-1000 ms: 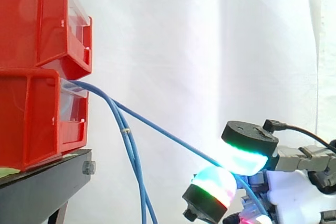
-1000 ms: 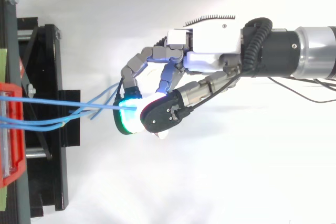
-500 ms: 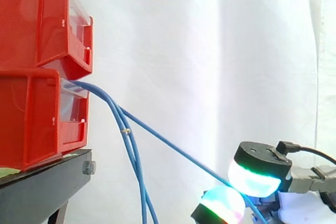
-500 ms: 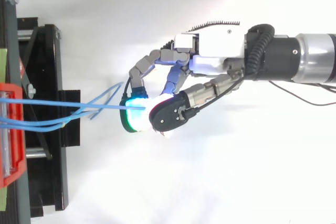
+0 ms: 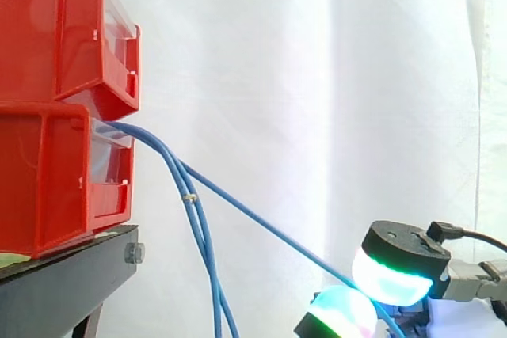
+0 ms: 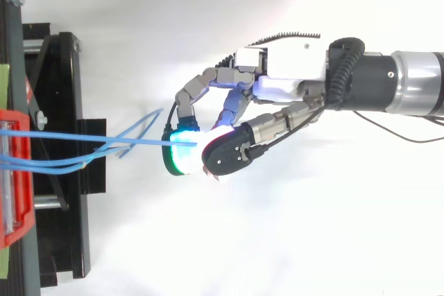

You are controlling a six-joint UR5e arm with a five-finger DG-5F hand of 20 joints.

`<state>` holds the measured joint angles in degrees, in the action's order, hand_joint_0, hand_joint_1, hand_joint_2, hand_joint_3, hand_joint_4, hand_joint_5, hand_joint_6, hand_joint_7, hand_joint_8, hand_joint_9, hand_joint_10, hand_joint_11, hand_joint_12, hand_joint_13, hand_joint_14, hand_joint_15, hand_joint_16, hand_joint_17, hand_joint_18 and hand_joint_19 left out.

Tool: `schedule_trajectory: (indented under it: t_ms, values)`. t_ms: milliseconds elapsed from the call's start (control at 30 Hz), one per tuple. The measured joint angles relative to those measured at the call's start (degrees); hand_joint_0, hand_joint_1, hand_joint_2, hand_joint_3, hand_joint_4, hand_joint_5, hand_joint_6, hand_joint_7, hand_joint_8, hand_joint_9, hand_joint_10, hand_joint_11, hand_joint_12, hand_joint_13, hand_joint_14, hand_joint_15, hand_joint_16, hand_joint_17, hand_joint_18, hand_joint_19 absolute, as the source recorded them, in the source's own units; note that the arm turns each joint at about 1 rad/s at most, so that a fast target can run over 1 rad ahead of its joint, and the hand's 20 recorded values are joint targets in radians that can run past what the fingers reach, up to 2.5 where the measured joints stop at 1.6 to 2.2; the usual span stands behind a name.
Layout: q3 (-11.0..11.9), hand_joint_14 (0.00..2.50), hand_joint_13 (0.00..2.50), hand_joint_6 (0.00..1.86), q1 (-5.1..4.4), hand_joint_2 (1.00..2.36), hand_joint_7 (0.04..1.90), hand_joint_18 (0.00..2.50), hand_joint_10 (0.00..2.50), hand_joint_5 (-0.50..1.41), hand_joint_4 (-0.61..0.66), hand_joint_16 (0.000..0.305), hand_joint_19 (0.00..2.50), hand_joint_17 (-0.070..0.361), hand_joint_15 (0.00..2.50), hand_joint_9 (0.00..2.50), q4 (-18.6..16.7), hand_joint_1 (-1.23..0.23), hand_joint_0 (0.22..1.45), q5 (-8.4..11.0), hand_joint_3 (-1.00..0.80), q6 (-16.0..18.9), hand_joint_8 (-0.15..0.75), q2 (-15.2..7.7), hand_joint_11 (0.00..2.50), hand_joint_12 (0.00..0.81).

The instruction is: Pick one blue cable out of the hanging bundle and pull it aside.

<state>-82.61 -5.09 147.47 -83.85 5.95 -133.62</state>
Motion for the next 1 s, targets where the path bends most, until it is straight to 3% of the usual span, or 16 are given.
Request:
schedule_trajectory:
  t_ms: [1000]
  values:
    - [0.0, 0.02, 1.08, 0.91, -0.36, 1.36, 1.16, 0.90, 0.02, -0.05, -0.12, 0.060, 0.40, 0.135, 0.52, 1.25, 0.3, -0.86, 0.54, 0.01, -0.01, -2.3, 0.289, 0.0, 0.51, 0.304]
